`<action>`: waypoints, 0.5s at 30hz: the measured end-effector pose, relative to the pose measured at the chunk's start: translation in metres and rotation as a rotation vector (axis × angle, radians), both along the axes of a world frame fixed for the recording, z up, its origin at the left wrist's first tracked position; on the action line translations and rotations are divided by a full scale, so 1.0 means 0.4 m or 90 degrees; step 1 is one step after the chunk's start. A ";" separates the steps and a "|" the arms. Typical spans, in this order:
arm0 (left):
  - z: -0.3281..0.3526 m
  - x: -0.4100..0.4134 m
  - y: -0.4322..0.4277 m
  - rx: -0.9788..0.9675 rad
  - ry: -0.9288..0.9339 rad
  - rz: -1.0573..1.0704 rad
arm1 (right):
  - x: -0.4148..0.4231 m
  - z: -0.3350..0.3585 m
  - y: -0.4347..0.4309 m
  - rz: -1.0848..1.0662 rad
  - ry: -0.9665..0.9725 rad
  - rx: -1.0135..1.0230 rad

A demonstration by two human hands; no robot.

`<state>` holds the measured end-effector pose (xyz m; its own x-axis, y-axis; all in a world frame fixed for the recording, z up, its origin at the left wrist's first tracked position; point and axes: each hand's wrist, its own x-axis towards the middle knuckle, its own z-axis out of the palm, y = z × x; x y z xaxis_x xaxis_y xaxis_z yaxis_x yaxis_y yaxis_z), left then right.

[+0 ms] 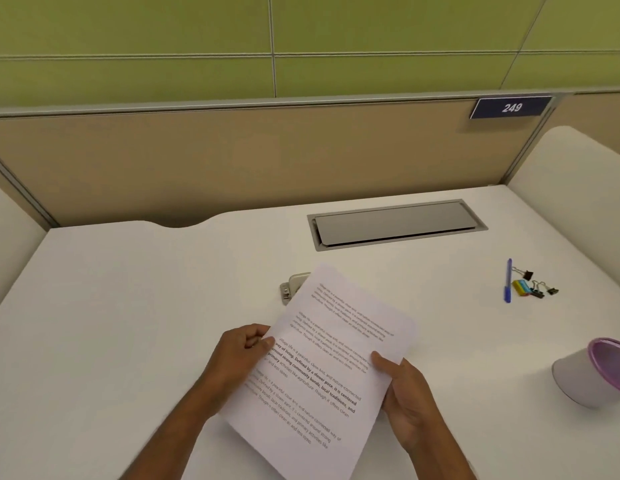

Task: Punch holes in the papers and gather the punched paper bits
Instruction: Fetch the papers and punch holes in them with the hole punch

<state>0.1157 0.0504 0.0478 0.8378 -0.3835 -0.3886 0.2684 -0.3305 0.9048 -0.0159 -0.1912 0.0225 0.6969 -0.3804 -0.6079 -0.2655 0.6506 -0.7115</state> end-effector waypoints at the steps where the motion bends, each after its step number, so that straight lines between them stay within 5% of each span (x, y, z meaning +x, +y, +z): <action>1: -0.001 0.000 -0.009 -0.006 0.011 0.001 | -0.007 -0.004 -0.008 -0.023 0.007 0.009; 15: -0.073 -0.089 -0.056 -0.200 0.203 0.129 | -0.025 -0.053 -0.035 -0.258 0.031 0.110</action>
